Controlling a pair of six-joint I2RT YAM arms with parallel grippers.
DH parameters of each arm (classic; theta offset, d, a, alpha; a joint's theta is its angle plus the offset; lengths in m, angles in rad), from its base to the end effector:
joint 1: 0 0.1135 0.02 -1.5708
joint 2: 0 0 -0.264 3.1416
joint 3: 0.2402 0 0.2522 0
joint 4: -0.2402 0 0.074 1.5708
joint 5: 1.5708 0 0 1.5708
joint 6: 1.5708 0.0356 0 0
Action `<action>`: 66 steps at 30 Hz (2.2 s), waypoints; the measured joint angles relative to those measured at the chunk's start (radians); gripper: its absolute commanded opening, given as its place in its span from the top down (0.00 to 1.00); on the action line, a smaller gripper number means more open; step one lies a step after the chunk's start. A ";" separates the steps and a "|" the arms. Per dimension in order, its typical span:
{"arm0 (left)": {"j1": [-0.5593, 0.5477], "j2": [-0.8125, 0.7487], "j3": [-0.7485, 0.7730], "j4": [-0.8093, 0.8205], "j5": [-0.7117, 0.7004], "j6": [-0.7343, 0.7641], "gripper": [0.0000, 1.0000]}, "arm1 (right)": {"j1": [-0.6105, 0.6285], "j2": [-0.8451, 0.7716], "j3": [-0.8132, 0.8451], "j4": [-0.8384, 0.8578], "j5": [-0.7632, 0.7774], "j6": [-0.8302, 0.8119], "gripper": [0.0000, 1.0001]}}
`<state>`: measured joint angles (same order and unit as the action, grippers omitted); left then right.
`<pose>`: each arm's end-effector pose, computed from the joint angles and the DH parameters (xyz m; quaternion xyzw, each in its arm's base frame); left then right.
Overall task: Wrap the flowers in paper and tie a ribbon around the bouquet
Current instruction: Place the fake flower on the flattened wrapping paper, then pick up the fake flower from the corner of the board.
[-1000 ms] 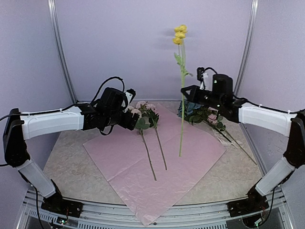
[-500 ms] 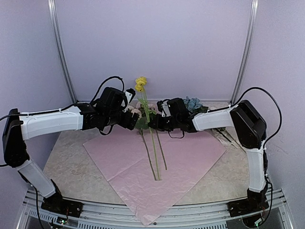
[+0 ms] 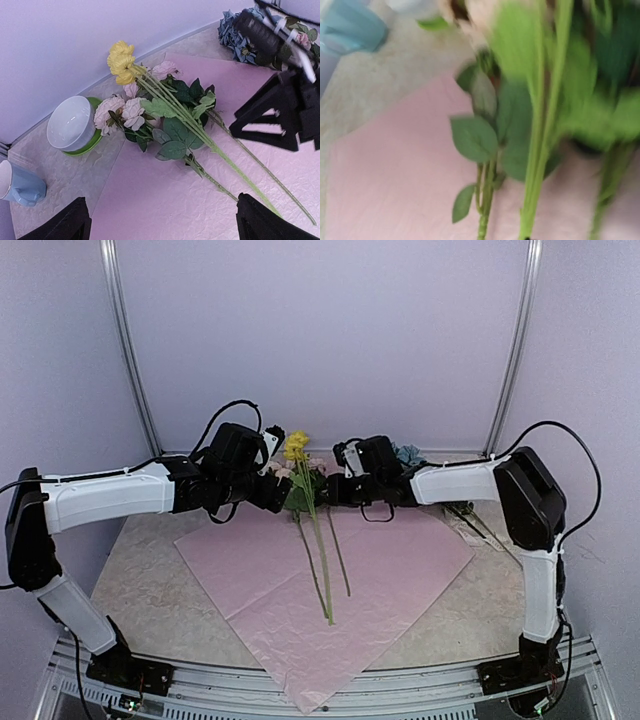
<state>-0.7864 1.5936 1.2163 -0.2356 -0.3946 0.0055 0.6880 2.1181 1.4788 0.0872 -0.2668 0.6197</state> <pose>0.2663 -0.2475 0.2815 0.2523 0.8378 -0.0111 0.4841 0.3664 0.3133 0.1841 -0.0944 0.8626 0.3861 0.3130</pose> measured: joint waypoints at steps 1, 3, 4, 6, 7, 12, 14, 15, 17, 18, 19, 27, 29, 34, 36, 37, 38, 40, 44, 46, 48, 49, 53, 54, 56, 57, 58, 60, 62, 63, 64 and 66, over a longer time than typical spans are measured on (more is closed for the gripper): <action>0.000 0.000 0.000 0.000 0.000 0.000 0.01 | -0.011 -0.025 0.000 -0.016 0.001 -0.028 0.60; 0.000 0.000 0.000 0.000 0.000 0.000 0.01 | -0.055 -0.110 0.004 -0.087 0.010 -0.123 0.57; 0.000 0.000 0.000 0.000 0.000 0.000 0.01 | -0.082 -0.147 0.014 -0.127 0.027 -0.162 0.54; 0.000 0.000 0.000 0.000 0.000 0.000 0.01 | -0.152 -0.212 0.048 -0.218 0.089 -0.239 0.50; 0.000 0.000 0.000 0.000 0.000 0.000 0.01 | -0.196 -0.240 0.063 -0.265 0.125 -0.271 0.49; -0.001 0.000 0.000 0.000 -0.001 0.000 0.01 | -0.447 -0.276 0.109 -0.520 0.291 -0.395 0.47; -0.001 0.000 0.000 0.000 -0.002 0.000 0.01 | -0.544 -0.269 0.085 -0.618 0.347 -0.429 0.49; -0.001 0.000 0.000 0.000 -0.002 0.000 0.01 | -0.581 -0.265 0.066 -0.660 0.365 -0.445 0.51; -0.001 0.000 0.000 0.000 -0.002 0.000 0.01 | -0.629 -0.254 0.027 -0.727 0.374 -0.469 0.54; -0.001 0.000 0.000 0.000 -0.002 0.000 0.01 | -0.644 -0.245 0.014 -0.751 0.372 -0.476 0.59; -0.001 0.000 0.000 0.000 -0.002 0.000 0.01 | -0.654 -0.228 0.002 -0.775 0.366 -0.484 0.61; -0.003 0.000 0.000 0.000 -0.009 0.004 0.01 | -0.693 -0.128 -0.044 -0.796 0.313 -0.506 0.65; -0.003 0.000 0.000 0.000 -0.010 0.004 0.01 | -0.694 -0.115 -0.051 -0.796 0.306 -0.510 0.69; -0.003 0.000 0.000 0.000 -0.010 0.004 0.01 | -0.696 -0.088 -0.051 -0.791 0.327 -0.516 0.80; -0.003 0.000 0.000 0.000 -0.010 0.004 0.01 | -0.696 -0.084 -0.051 -0.785 0.339 -0.524 0.88; -0.003 0.000 0.000 0.000 -0.010 0.004 0.01 | -0.696 -0.084 -0.051 -0.782 0.344 -0.529 0.91; -0.003 0.000 0.000 0.000 -0.010 0.004 0.01 | -0.696 -0.084 -0.051 -0.780 0.352 -0.536 0.92; -0.003 0.000 0.000 0.000 -0.010 0.004 0.01 | -0.696 -0.084 -0.048 -0.778 0.370 -0.550 0.96; -0.003 0.000 0.000 0.000 -0.010 0.004 0.01 | -0.696 -0.085 -0.042 -0.778 0.404 -0.559 1.00; -0.003 0.000 0.000 0.000 -0.010 0.004 0.01 | -0.696 -0.094 -0.042 -0.778 0.420 -0.563 1.00; -0.003 0.001 0.000 0.000 -0.010 0.004 0.01 | -0.695 -0.114 -0.042 -0.778 0.446 -0.565 1.00; -0.003 0.001 0.000 0.000 -0.010 0.004 0.01 | -0.693 -0.131 -0.042 -0.778 0.465 -0.566 1.00; -0.003 0.001 0.000 0.000 -0.010 0.004 0.01 | -0.675 -0.245 -0.043 -0.771 0.595 -0.564 1.00; -0.003 0.001 0.000 0.000 -0.010 0.004 0.01 | -0.669 -0.278 -0.043 -0.764 0.635 -0.563 1.00; -0.003 0.001 0.000 0.000 -0.010 0.004 0.01 | -0.647 -0.369 -0.058 -0.719 0.751 -0.570 1.00; -0.003 0.001 0.000 0.000 -0.010 0.004 0.01 | -0.631 -0.424 -0.077 -0.675 0.808 -0.578 1.00; -0.003 0.001 0.000 0.000 -0.010 0.004 0.01 | -0.615 -0.480 -0.097 -0.634 0.854 -0.589 1.00; -0.003 0.001 0.000 0.000 -0.011 0.004 0.01 | -0.575 -0.623 -0.174 -0.500 0.901 -0.618 1.00; -0.003 0.001 0.000 0.000 -0.011 0.004 0.01 | -0.551 -0.759 -0.247 -0.392 0.844 -0.622 1.00; -0.003 0.002 0.000 0.000 -0.011 0.004 0.01 | -0.542 -0.831 -0.286 -0.335 0.767 -0.609 1.00; -0.003 0.002 0.000 0.000 -0.011 0.004 0.01 | -0.535 -0.890 -0.314 -0.288 0.677 -0.576 1.00; -0.003 0.002 0.000 0.000 -0.011 0.004 0.01 | -0.519 -0.940 -0.338 -0.200 0.503 -0.480 1.00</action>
<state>-0.7891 1.5955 1.2163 -0.2356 -0.4061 0.0097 0.1692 1.1782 1.1412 -0.1131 0.2363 0.1402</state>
